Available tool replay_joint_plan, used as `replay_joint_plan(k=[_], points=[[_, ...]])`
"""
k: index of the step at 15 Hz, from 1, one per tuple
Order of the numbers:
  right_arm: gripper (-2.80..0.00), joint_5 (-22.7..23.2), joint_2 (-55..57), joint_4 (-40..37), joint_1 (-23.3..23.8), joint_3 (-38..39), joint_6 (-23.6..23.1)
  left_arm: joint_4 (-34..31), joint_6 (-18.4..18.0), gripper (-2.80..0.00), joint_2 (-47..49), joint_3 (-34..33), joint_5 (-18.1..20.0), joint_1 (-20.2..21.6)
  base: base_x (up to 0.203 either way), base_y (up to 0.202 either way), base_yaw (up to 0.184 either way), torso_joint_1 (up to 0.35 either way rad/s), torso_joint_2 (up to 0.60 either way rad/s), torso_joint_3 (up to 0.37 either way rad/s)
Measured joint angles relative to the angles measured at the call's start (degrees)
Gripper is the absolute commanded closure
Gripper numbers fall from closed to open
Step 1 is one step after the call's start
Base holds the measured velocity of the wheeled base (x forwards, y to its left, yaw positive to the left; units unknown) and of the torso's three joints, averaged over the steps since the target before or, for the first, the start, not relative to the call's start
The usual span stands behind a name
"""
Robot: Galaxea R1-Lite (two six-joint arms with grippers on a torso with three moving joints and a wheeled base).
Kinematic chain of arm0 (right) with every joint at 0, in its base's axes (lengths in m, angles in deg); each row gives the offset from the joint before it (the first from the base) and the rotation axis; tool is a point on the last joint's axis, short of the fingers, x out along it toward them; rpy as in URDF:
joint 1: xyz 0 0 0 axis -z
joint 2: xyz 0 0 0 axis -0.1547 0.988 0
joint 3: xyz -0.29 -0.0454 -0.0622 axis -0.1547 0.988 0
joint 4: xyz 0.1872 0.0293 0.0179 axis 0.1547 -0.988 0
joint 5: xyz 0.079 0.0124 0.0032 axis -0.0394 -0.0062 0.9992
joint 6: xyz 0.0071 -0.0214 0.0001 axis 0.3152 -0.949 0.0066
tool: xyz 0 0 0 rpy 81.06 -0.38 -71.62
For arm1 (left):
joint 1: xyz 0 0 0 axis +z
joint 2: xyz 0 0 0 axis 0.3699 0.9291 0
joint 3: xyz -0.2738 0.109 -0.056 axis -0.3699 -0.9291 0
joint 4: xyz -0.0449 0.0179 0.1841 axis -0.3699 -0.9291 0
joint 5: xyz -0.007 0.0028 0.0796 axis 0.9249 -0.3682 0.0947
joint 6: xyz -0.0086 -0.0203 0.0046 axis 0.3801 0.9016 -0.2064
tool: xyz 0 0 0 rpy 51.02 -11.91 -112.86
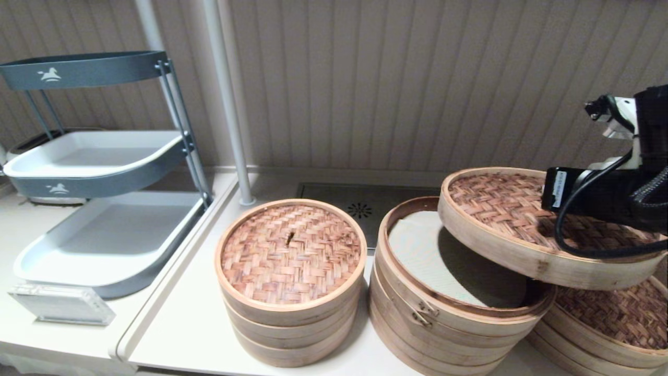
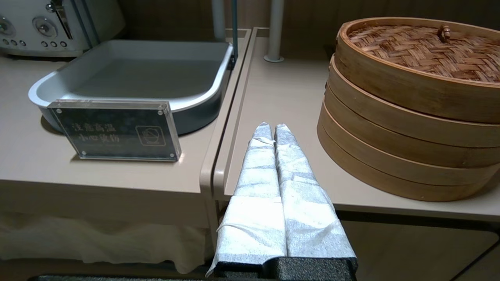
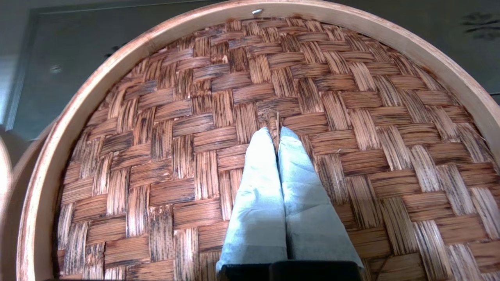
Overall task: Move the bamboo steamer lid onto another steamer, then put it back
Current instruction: Put the steamer
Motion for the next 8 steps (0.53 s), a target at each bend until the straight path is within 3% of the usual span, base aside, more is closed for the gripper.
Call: replay_joint_plan(k=[8], points=[[0.00, -0.58, 3.76, 1.75, -7.79, -0.30, 2.65, -0.01, 0.00, 0.00, 0.00, 0.00, -0.01, 0.02, 0.000, 0.000, 0.000, 0.000, 0.00, 0.000]])
